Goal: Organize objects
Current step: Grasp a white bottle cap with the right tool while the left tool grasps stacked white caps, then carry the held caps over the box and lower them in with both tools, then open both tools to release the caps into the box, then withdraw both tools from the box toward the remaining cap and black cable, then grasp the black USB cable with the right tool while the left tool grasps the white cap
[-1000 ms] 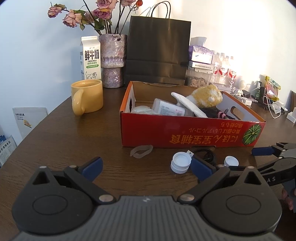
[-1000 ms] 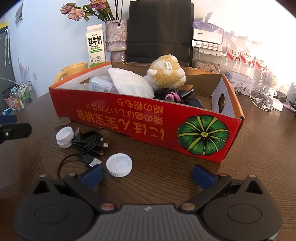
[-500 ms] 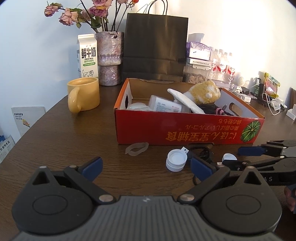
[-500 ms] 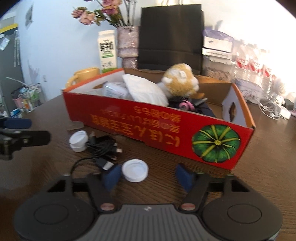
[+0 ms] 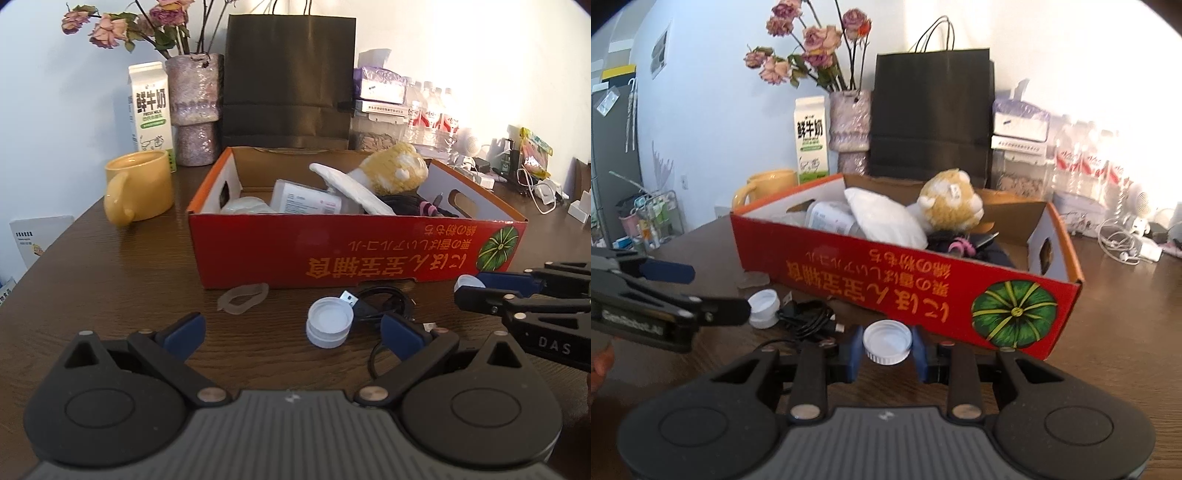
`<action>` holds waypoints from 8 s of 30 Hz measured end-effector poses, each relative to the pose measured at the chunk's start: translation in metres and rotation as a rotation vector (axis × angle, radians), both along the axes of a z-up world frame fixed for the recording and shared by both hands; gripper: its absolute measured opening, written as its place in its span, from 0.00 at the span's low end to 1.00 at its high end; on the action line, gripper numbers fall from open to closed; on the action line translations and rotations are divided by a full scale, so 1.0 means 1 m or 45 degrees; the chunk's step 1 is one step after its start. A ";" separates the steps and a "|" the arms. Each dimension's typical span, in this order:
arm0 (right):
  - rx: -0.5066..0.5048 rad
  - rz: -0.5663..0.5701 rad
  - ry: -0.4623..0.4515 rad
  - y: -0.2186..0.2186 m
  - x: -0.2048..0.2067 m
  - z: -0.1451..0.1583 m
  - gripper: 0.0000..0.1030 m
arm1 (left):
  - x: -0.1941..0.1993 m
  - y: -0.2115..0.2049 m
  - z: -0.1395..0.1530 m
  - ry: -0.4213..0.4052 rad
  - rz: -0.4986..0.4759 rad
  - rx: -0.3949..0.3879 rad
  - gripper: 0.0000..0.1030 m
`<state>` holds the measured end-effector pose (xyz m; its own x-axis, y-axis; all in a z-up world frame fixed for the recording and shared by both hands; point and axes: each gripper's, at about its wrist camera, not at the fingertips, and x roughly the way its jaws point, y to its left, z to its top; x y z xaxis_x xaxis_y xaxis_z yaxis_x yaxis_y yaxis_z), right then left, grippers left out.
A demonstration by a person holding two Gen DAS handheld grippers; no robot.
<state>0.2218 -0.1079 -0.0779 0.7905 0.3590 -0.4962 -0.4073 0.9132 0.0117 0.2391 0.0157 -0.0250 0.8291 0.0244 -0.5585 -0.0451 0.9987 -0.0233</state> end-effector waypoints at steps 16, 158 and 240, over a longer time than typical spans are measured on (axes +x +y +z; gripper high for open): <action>-0.009 -0.024 -0.044 -0.001 -0.007 0.002 0.27 | 0.011 -0.009 -0.008 -0.009 -0.073 -0.014 0.52; 0.018 -0.164 -0.187 -0.010 0.016 0.039 1.00 | 0.022 -0.009 0.047 -0.236 0.021 -0.048 1.00; -0.039 0.184 0.112 0.042 -0.005 -0.007 0.23 | -0.041 0.040 0.001 -0.033 0.069 -0.041 1.00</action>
<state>0.2164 -0.0657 -0.0849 0.6849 0.4496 -0.5734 -0.5332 0.8456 0.0261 0.1983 0.0558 -0.0235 0.8414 0.0524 -0.5379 -0.0984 0.9935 -0.0571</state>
